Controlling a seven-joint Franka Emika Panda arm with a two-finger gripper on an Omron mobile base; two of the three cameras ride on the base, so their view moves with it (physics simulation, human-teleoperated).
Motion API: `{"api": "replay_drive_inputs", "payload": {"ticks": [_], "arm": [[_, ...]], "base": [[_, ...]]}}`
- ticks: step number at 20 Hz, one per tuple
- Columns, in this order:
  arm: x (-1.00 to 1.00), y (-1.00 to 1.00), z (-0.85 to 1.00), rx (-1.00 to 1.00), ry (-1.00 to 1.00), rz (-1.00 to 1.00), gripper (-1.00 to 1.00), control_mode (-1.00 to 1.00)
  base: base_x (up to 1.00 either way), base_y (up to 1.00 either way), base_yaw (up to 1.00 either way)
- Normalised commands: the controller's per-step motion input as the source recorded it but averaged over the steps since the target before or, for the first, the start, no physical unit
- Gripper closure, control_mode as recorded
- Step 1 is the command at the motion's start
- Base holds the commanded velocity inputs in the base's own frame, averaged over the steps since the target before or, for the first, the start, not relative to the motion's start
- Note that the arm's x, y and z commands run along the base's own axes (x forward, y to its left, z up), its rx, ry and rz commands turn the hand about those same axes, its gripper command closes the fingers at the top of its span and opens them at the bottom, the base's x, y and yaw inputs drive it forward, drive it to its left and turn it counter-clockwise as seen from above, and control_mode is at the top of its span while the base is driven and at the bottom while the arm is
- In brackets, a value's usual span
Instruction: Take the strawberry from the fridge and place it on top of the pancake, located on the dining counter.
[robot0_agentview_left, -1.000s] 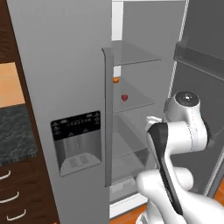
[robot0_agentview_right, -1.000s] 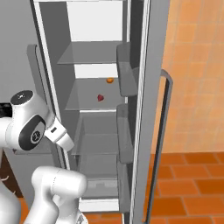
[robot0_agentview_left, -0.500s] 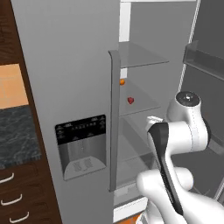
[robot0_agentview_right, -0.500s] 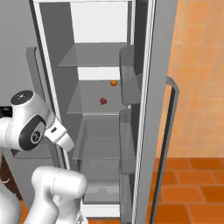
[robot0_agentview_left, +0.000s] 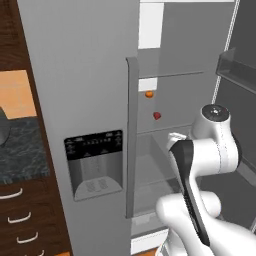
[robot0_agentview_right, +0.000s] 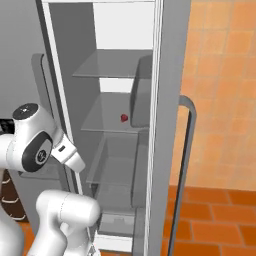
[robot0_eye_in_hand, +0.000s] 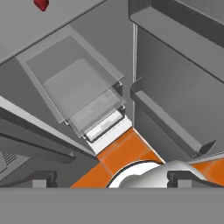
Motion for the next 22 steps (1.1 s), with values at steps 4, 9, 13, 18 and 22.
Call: {"api": "replay_drive_inputs", "payload": {"ticks": [4,9,13,18,22], "arm": [[0.00,0.00,0.00,0.00,0.00,0.00,-1.00,1.00],[0.00,0.00,0.00,0.00,0.00,0.00,-1.00,1.00],[0.00,0.00,0.00,0.00,0.00,0.00,-1.00,1.00],[0.00,0.00,0.00,0.00,0.00,0.00,-1.00,1.00],[0.00,0.00,0.00,0.00,0.00,0.00,-1.00,1.00]], "base": [[0.36,-0.34,0.17],[0.28,-0.25,0.10],[0.32,-0.24,0.00],[0.24,-0.22,-0.15],[0.02,-0.17,-0.10]]}}
